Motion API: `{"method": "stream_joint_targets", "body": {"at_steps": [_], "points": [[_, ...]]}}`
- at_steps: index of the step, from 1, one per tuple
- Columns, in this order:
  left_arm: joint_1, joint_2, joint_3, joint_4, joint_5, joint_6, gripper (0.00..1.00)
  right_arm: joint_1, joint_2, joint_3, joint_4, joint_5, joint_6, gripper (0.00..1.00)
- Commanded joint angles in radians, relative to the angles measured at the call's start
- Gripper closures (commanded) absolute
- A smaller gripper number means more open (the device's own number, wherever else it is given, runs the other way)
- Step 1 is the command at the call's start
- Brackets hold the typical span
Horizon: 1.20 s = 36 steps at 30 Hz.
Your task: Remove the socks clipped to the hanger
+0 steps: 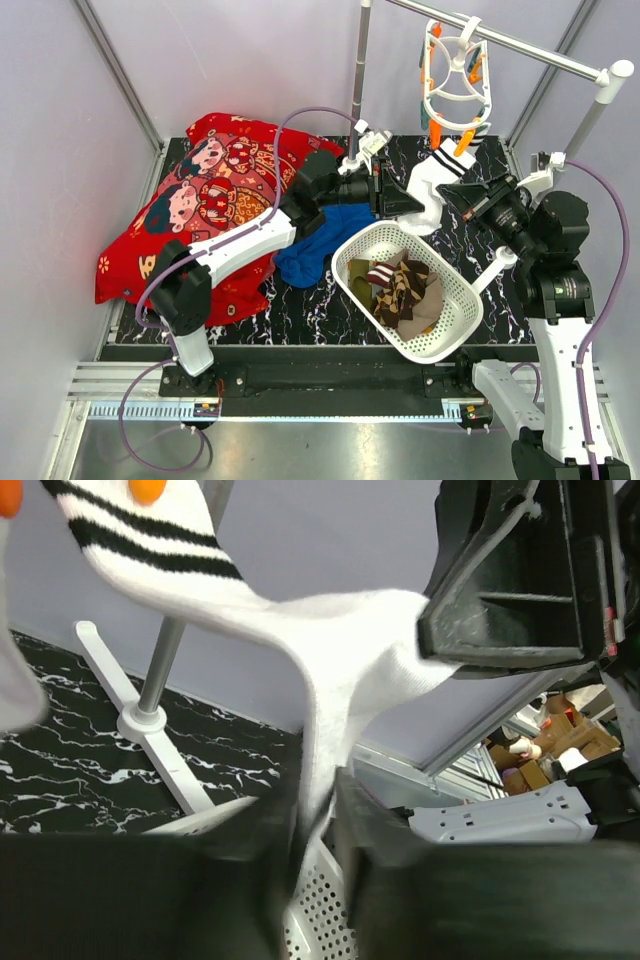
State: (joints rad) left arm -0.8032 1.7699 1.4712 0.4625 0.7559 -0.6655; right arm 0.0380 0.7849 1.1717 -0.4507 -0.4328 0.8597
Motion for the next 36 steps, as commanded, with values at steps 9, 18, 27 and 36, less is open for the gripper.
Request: {"method": "stream_joint_targets", "body": {"at_steps": [9,18,27,36], "points": [[0.024,-0.096,-0.051,0.059,0.071,-0.052,1.00,-0.001,0.040,0.129,0.040,0.037,-0.263,0.34],[0.074,-0.112,-0.022,0.004,0.141,-0.095,1.00,-0.007,0.232,0.376,-0.063,0.014,-0.448,0.20],[0.085,-0.109,-0.003,-0.015,0.237,-0.114,1.00,-0.032,0.312,0.407,-0.063,-0.110,-0.605,0.18],[0.099,-0.102,0.021,-0.018,0.307,-0.135,1.00,-0.032,0.384,0.419,-0.031,-0.191,-0.777,0.20]]}}
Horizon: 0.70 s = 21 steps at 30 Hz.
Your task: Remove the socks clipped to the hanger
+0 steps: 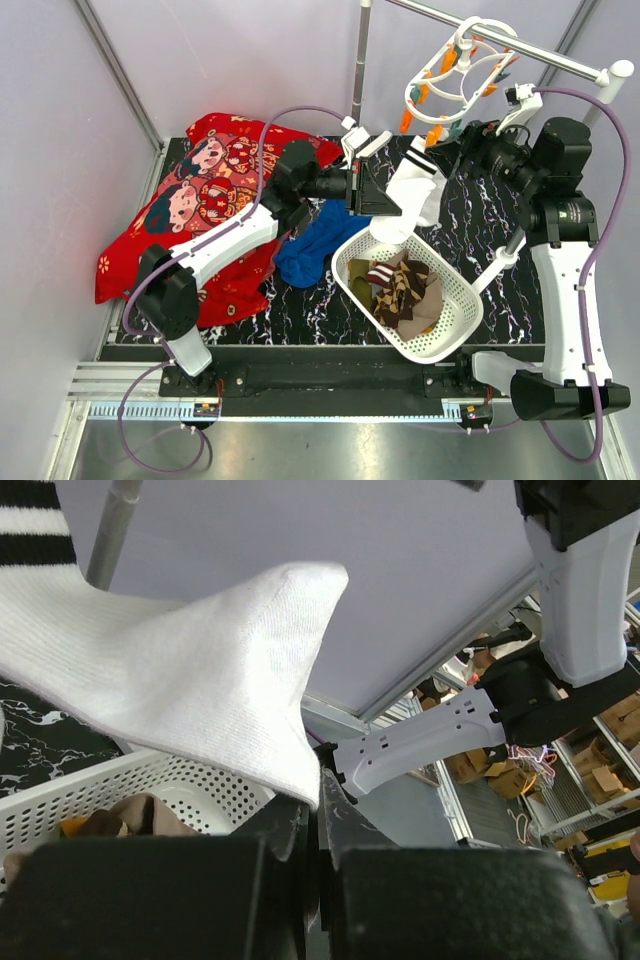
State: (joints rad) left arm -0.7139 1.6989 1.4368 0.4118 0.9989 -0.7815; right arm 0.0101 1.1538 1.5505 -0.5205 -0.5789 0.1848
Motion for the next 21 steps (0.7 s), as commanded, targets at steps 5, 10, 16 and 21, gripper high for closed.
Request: {"method": "stream_joint_targets", "body": {"at_steps": [5,10,16,21], "points": [[0.010,-0.028,0.062,0.032,0.067,-0.022,1.00,-0.004,0.037,0.022,0.089,-0.027,-0.090,0.21],[0.010,-0.028,0.059,0.041,0.069,-0.027,1.00,-0.004,0.043,-0.012,0.191,-0.042,-0.036,0.22],[0.010,-0.039,0.042,0.039,0.066,-0.021,1.00,-0.004,0.073,-0.007,0.205,-0.045,-0.021,0.24],[0.010,-0.042,0.042,0.035,0.067,-0.016,1.00,-0.004,0.078,-0.018,0.209,-0.042,-0.021,0.24]]}}
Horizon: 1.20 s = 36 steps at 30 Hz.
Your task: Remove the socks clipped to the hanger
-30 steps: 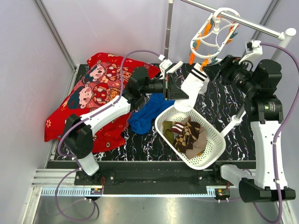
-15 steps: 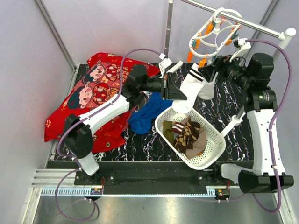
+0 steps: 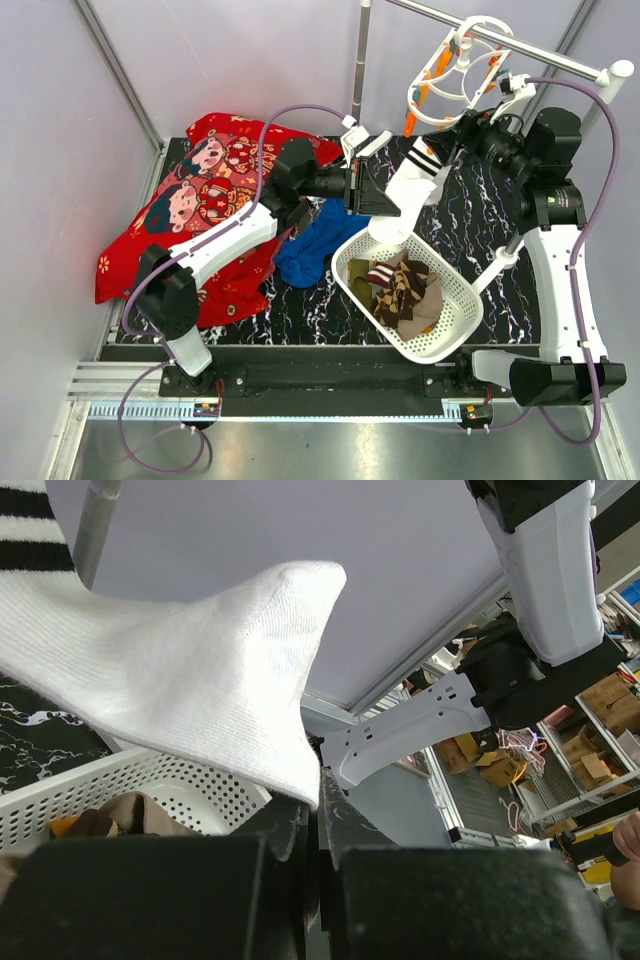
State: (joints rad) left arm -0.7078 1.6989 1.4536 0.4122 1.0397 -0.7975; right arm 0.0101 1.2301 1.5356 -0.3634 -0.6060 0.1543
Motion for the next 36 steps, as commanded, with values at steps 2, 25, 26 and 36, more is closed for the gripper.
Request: {"method": "stream_joint_targets", "body": {"at_steps": [2,25,26,36], "points": [[0.004,-0.044,0.027,0.040,0.026,-0.003,1.00,-0.004,0.008,-0.006,0.050,-0.018,0.007,0.25],[0.004,-0.050,-0.012,0.094,0.028,-0.031,1.00,0.017,0.031,-0.012,0.121,0.025,0.025,0.59],[0.004,-0.050,-0.015,0.094,0.028,-0.029,1.00,0.016,0.031,-0.012,0.121,0.034,0.021,0.64],[0.004,-0.054,-0.030,0.093,0.019,-0.025,1.00,0.019,0.026,0.008,0.118,0.038,0.037,0.99]]}}
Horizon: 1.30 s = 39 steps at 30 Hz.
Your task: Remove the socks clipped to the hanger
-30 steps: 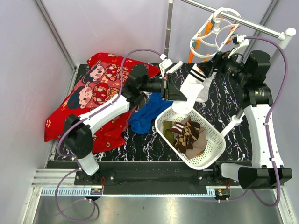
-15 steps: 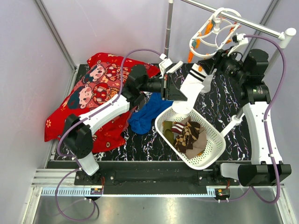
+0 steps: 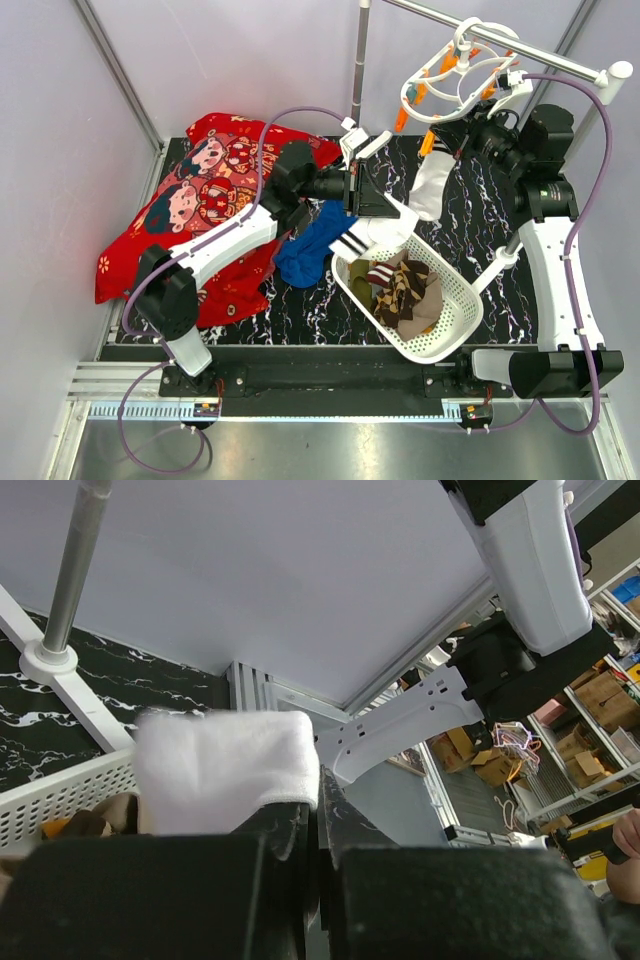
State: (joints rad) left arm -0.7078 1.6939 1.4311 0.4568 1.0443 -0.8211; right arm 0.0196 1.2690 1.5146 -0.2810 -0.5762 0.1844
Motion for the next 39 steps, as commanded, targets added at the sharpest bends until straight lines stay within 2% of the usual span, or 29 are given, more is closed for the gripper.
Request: {"method": "stream_joint_targets", "body": {"at_steps": [1,6,9,10,12,13,17,20,23,25,26,29,32,39], "points": [[0.004,-0.054,-0.012,0.040,0.013,0.007,1.00,0.008,-0.016,0.030,0.037,0.009,0.010,1.00],[0.002,-0.115,-0.087,-0.049,-0.042,0.066,0.99,0.009,-0.023,0.035,0.039,0.003,0.044,0.99],[-0.021,-0.187,-0.208,-0.105,-0.177,0.149,0.97,0.008,-0.034,0.035,0.045,-0.001,0.064,0.99],[-0.034,-0.198,-0.251,-0.140,-0.264,0.187,0.97,0.008,-0.036,0.035,0.048,-0.002,0.075,0.99],[-0.079,-0.214,-0.282,-0.177,-0.350,0.229,0.97,0.008,-0.042,0.038,0.048,-0.004,0.084,0.99],[-0.097,-0.214,-0.309,-0.184,-0.437,0.240,0.97,0.008,-0.045,0.039,0.048,-0.004,0.096,0.99],[-0.200,-0.174,-0.347,-0.168,-0.585,0.249,0.97,0.008,-0.049,0.047,0.046,-0.007,0.115,1.00],[-0.245,-0.102,-0.377,-0.201,-0.699,0.261,0.73,0.009,-0.049,0.048,0.043,-0.004,0.124,1.00],[-0.243,-0.040,-0.451,-0.034,-0.678,0.195,0.47,0.008,-0.054,0.042,0.043,-0.004,0.148,1.00],[-0.243,-0.031,-0.453,-0.004,-0.699,0.184,0.34,0.008,-0.057,0.038,0.045,-0.007,0.171,1.00],[-0.243,-0.040,-0.440,-0.018,-0.708,0.198,0.32,0.008,-0.065,0.035,0.043,-0.005,0.178,1.00],[-0.243,-0.069,-0.353,-0.099,-0.760,0.266,0.30,0.008,-0.069,0.039,0.046,-0.001,0.199,1.00],[-0.243,-0.071,-0.267,-0.161,-0.767,0.322,0.35,0.008,-0.069,0.050,0.043,-0.001,0.210,1.00],[-0.243,-0.079,-0.256,-0.144,-0.767,0.341,0.34,0.008,-0.074,0.052,0.045,-0.005,0.227,1.00]]}}
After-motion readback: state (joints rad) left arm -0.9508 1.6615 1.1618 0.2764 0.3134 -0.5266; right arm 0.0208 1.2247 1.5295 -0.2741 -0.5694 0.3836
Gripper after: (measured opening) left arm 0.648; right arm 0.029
